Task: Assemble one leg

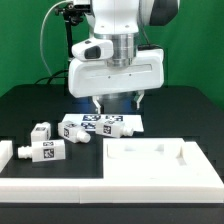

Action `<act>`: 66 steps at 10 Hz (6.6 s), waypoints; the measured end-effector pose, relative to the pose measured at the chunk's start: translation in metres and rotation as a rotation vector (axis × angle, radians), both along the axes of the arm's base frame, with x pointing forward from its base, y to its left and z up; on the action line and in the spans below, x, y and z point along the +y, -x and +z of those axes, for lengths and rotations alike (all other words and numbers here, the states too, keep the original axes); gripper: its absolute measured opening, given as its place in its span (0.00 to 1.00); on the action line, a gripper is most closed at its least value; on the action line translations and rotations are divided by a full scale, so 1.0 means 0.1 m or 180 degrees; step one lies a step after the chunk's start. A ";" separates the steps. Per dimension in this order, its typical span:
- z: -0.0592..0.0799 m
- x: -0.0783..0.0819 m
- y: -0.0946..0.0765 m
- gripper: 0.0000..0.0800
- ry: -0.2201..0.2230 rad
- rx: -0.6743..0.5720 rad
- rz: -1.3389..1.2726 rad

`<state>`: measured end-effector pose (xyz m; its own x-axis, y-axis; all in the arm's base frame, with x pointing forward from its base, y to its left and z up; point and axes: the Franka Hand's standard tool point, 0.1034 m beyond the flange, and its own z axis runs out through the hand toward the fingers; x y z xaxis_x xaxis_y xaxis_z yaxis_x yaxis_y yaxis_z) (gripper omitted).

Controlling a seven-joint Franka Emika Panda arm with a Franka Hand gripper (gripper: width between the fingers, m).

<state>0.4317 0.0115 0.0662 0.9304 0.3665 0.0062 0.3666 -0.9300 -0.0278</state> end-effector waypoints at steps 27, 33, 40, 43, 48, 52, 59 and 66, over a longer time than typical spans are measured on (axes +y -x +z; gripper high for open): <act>-0.31 0.67 0.25 0.36 0.0100 -0.0151 0.1954; -0.36 1.02 0.38 0.36 0.0054 -0.0056 0.1873; -0.29 1.06 0.26 0.36 0.0138 -0.0134 0.3715; -0.34 1.02 0.28 0.36 0.0177 -0.0101 0.4931; -0.39 1.11 0.39 0.36 0.0206 0.0007 0.6346; -0.49 1.18 0.51 0.36 0.0135 0.0084 0.6476; -0.57 1.20 0.54 0.59 0.0091 0.0125 0.6304; -0.19 0.96 0.17 0.81 0.0363 0.0102 0.4785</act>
Offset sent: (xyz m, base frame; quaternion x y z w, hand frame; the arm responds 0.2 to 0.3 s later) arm 0.0000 0.0000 0.0000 0.0000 0.0000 0.0000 1.0000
